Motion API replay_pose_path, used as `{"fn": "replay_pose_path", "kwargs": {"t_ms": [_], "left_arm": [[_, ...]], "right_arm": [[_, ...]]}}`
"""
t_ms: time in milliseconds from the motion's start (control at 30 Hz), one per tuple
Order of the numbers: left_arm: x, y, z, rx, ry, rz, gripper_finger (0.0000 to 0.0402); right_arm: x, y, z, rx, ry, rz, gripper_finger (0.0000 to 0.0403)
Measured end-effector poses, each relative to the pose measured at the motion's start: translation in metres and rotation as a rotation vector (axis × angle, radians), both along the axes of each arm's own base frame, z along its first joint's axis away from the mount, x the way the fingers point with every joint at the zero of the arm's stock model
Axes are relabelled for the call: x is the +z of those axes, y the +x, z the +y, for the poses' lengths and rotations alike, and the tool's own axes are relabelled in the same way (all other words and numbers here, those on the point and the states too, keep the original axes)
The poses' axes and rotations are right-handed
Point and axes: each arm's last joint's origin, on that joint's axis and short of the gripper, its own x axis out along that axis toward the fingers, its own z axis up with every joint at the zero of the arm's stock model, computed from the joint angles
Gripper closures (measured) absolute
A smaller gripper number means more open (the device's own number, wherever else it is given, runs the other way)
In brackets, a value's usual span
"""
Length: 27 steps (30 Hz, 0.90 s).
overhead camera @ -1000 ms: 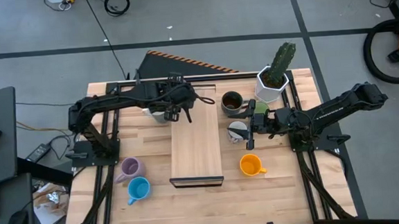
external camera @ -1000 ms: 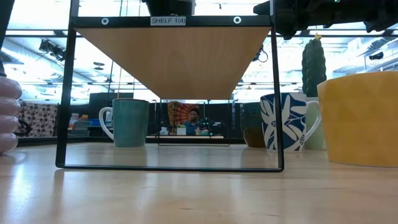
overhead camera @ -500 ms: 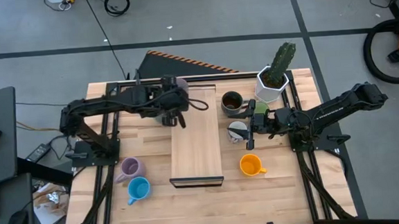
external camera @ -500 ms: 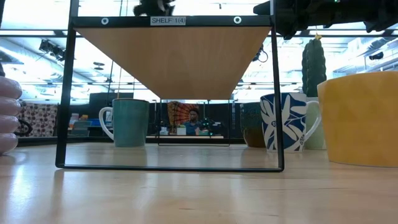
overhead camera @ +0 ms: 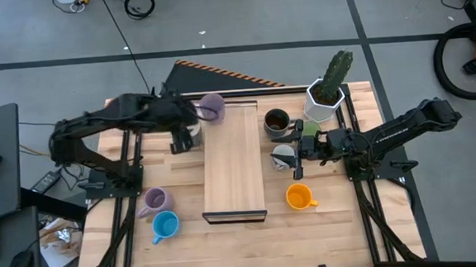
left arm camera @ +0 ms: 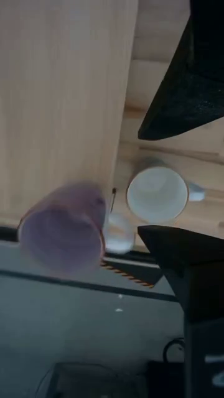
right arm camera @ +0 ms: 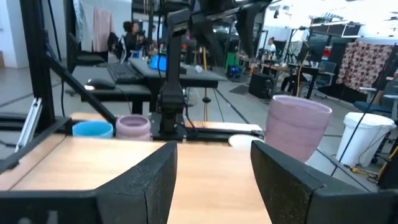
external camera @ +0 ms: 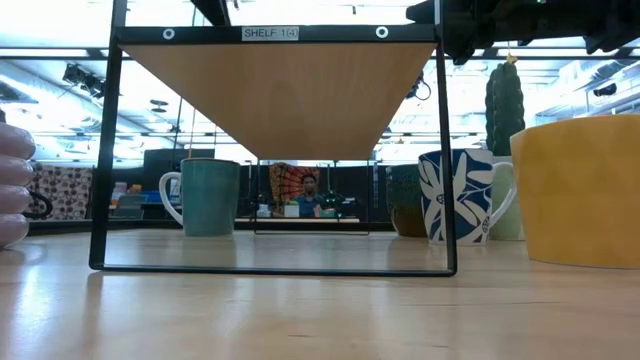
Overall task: Place coffee mugs
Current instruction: Put the light green mug on the shelf
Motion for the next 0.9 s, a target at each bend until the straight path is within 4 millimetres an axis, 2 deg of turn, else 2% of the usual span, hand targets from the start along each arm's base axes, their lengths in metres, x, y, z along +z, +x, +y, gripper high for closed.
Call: {"fn": "replay_pose_path", "kwargs": {"t_ms": [300, 400, 533, 633, 900], "left_arm": [[0.032, -0.061, 0.022, 0.095, -0.036, -0.171, 0.0169], [0.033, -0.076, 0.030, 0.143, -0.064, -0.163, 0.0183], [0.029, -0.084, 0.039, 0.181, -0.122, -0.124, 0.0204], [0.015, -0.080, 0.042, 0.161, -0.173, -0.127, 0.0219], [-0.049, -0.074, 0.046, 0.124, -0.191, -0.131, 0.0241]], "right_arm": [[0.000, 0.004, -0.001, -0.008, 0.002, -0.031, 0.0192], [-0.001, 0.005, -0.001, -0.011, 0.002, -0.035, 0.0192], [-0.002, 0.007, -0.001, -0.011, 0.001, -0.035, 0.0192], [-0.003, 0.008, -0.001, -0.011, 0.000, -0.030, 0.0192], [-0.004, 0.008, -0.001, -0.010, -0.001, -0.027, 0.0192]]}}
